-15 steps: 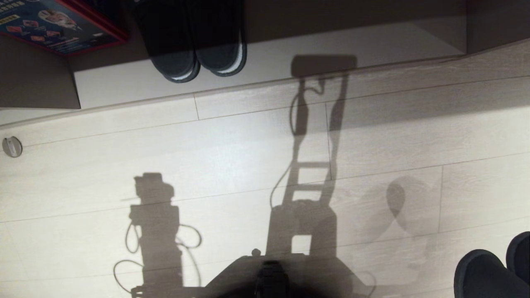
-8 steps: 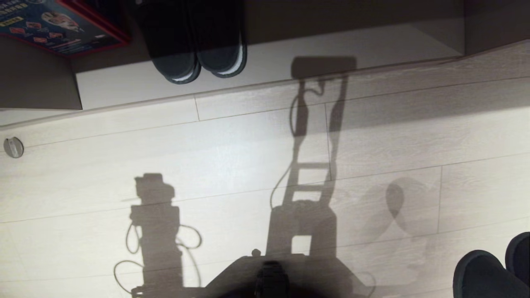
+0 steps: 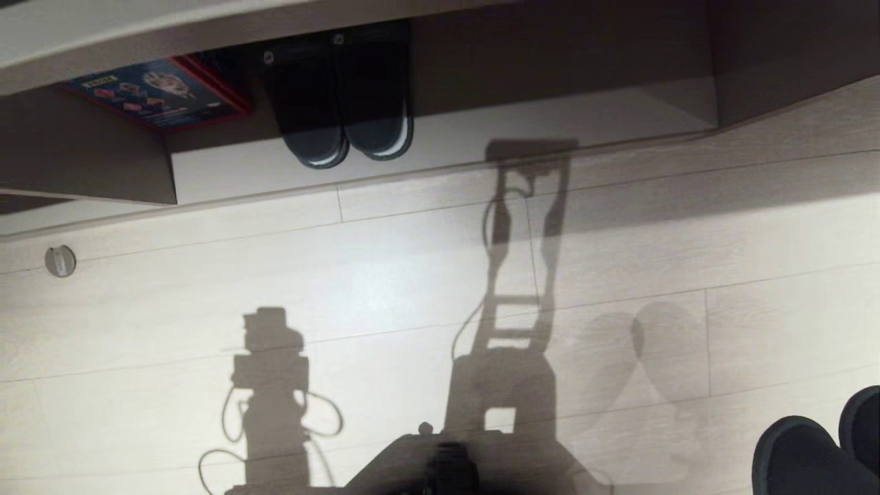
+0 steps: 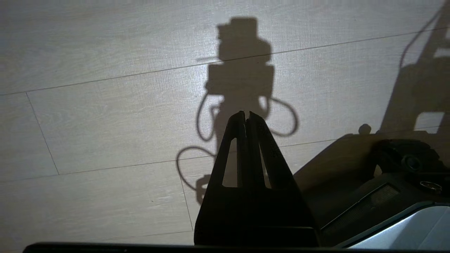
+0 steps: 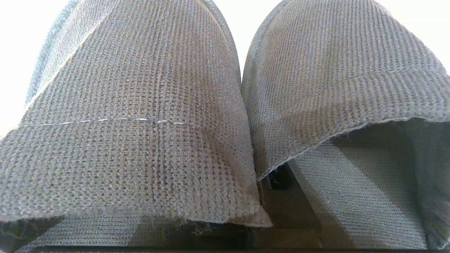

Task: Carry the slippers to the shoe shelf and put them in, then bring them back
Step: Place the slippers on the floor

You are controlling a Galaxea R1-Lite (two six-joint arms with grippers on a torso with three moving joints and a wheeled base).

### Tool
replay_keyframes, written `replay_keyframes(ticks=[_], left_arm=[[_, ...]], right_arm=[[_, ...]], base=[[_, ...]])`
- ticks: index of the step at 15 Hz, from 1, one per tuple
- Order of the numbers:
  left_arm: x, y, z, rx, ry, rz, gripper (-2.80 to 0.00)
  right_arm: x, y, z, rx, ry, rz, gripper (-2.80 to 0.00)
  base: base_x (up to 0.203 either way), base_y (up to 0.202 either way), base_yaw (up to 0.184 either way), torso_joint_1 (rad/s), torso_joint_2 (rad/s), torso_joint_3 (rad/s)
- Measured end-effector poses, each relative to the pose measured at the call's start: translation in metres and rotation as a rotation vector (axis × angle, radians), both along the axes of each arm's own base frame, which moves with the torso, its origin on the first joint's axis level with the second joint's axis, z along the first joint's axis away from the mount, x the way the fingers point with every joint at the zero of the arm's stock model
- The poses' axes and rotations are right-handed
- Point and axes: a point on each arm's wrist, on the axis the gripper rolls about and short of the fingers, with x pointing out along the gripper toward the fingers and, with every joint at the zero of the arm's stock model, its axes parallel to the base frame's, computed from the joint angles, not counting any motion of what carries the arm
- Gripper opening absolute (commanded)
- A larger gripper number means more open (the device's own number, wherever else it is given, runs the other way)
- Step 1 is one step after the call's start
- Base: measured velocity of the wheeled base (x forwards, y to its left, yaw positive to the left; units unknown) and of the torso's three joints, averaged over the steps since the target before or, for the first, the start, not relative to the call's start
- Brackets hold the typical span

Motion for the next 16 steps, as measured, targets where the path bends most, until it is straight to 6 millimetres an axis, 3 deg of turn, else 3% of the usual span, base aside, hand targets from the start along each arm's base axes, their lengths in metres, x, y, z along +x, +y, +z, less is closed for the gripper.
replay_keyframes(ticks=[16], left_arm=[[0.0000,0.0000,0.0000,0.000,0.000,0.000,-2.80]], right_arm=[[0.0001,0.0000,0.0000,0.000,0.001,-0.001,-2.80]], base=[[0.000,0.000,0.000,0.002,0.00,0.203]])
